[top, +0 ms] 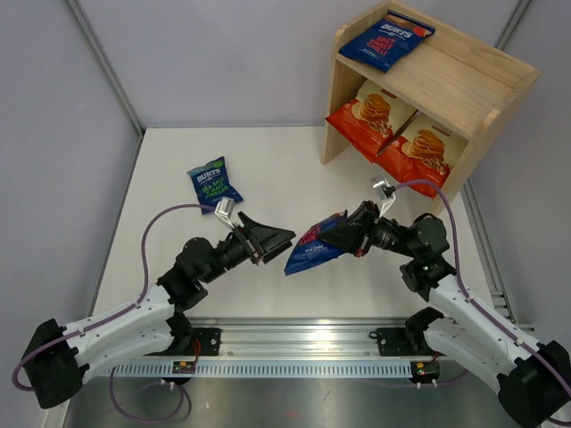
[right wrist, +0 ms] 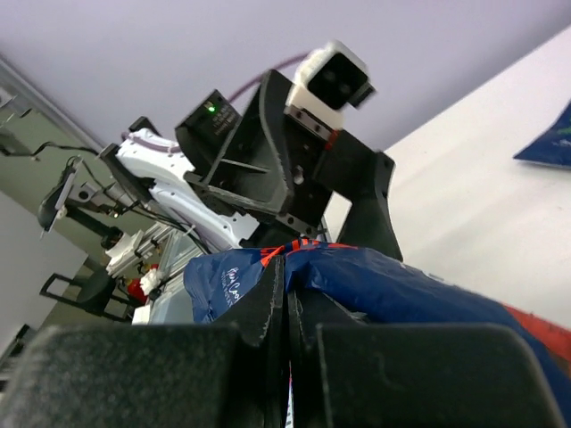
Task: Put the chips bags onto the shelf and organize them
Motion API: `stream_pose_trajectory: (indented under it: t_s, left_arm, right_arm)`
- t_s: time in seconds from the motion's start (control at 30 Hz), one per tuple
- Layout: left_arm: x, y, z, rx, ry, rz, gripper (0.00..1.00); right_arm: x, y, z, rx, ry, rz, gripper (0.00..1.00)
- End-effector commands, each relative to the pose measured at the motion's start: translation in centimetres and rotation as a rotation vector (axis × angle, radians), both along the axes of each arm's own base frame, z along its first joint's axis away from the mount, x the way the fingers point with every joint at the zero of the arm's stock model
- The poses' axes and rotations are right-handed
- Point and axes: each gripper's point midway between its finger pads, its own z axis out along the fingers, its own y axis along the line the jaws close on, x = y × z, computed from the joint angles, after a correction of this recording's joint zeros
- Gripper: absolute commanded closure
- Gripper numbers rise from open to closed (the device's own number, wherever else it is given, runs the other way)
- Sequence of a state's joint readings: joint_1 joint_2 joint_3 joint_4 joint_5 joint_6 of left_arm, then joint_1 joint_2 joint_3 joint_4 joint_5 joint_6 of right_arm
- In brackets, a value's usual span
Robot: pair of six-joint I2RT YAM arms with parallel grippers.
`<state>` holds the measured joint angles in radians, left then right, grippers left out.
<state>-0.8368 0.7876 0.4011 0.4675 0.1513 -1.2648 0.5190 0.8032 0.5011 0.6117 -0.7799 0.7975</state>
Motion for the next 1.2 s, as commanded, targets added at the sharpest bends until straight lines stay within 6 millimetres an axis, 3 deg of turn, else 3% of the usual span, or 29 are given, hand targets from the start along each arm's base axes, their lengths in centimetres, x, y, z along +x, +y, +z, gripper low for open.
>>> stream_pose_trajectory:
  t_s: [0.0, 0.3, 0.67, 0.93, 1.03, 1.17]
  left_arm:
    - [-0.3, -0.2, 2.6, -0.218, 0.166, -0.006, 0.01]
    - [-1.1, -0.6, 2.1, -0.372, 0.522, -0.039, 0.01]
    - [-0.8, -1.8, 3.2, -0.461, 0.58, -0.052, 0.01]
    - [0.6, -0.2, 2.1, -0.477, 0.535, 0.067, 0.52]
    - [1.2, 0.1, 1.9, -0.444, 0.463, 0.111, 0.64]
    - [1.8, 0.0, 3.4, -0.378, 0.312, 0.151, 0.81]
  right_arm:
    - [-1.4, 0.2, 2.6, 0.07, -0.154, 0.068, 0.96]
    - [-1.1, 0.6, 1.7, 0.057, -0.206, 0.084, 0.95]
    - [-2.0, 0.6, 2.6, 0.144, -0.24, 0.147, 0.95]
    - [-3.3, 0.0, 3.1, 0.142, -0.286, 0.156, 0.92]
    - [-3.6, -0.2, 3.2, 0.136, -0.28, 0.153, 0.91]
    - [-4.1, -0.5, 3.2, 0.117, -0.27, 0.144, 0.89]
